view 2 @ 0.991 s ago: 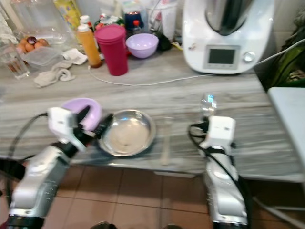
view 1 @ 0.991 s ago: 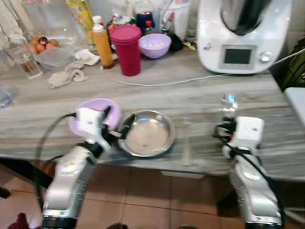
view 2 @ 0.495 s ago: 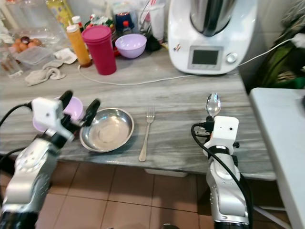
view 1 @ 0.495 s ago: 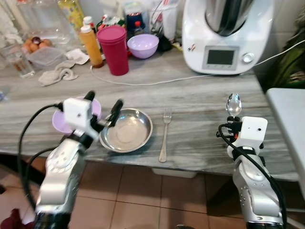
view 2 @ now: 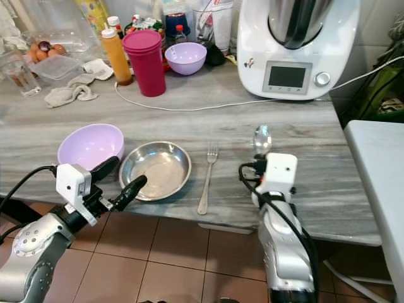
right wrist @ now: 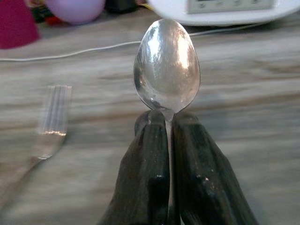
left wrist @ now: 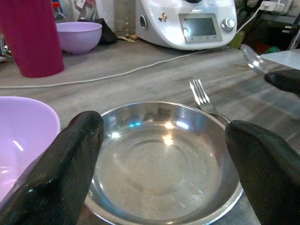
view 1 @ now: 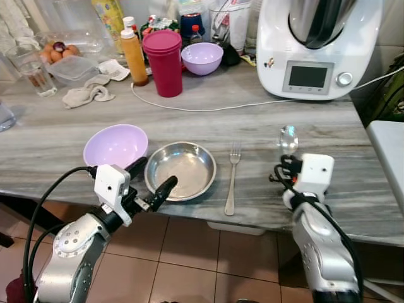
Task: Setting the table
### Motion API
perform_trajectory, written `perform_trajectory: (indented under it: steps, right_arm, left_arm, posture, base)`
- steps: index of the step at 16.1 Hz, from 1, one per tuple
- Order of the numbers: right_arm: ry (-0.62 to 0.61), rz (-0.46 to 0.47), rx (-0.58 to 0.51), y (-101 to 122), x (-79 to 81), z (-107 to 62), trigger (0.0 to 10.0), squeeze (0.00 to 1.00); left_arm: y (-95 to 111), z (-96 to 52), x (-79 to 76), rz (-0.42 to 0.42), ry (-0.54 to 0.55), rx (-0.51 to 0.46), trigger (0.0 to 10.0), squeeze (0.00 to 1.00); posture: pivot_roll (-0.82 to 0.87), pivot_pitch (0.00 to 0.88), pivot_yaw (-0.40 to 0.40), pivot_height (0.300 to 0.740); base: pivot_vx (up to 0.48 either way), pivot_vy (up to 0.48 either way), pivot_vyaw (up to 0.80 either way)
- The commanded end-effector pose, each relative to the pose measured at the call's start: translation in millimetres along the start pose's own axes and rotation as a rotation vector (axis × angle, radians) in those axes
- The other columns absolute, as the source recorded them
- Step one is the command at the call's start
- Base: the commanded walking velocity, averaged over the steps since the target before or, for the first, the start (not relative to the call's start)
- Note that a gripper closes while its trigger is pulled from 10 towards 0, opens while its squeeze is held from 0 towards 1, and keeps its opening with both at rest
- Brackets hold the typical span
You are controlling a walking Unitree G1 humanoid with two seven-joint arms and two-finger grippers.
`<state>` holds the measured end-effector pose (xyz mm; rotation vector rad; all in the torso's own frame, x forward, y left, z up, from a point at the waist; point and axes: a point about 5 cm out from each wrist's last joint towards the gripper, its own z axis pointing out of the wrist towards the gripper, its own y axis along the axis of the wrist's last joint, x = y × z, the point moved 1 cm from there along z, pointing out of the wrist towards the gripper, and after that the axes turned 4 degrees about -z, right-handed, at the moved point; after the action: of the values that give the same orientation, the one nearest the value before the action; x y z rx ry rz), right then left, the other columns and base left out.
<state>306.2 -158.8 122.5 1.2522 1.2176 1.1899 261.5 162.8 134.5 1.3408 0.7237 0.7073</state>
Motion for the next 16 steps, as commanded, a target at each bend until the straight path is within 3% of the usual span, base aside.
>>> perform_trajectory:
  steps: [1,8,14,16]
  right_arm:
    - [0.035,0.024,0.027,-2.2,7.0,2.4,10.0,0.0]
    - [0.075,0.104,0.158,-25.1,17.4,-6.6,10.0,0.0]
    - [0.086,0.215,0.203,-27.2,23.2,-1.3,10.0,0.0]
    - [0.099,0.213,0.204,-26.3,27.0,0.8,10.0,0.0]
  left_arm:
    - [2.1,-1.0,2.2,0.009,-0.013,0.003,10.0,0.0]
    - [2.7,-0.4,-3.4,-0.004,-0.076,0.011,10.0,0.0]
    - [2.1,2.5,-5.6,-0.007,-0.102,0.014,10.0,0.0]
    - [2.0,2.8,-6.2,-0.006,-0.105,0.016,10.0,0.0]
  posture:
    - [-0.17,0.117,0.055,0.74]
    - [-0.18,0.124,0.06,0.74]
    - [-0.18,0.124,0.066,0.74]
    - [-0.18,0.125,0.067,0.74]
  base:
    - [0.0,0.0,0.0]
    - [0.0,0.0,0.0]
    - [0.0,0.0,0.0]
    - [0.0,0.0,0.0]
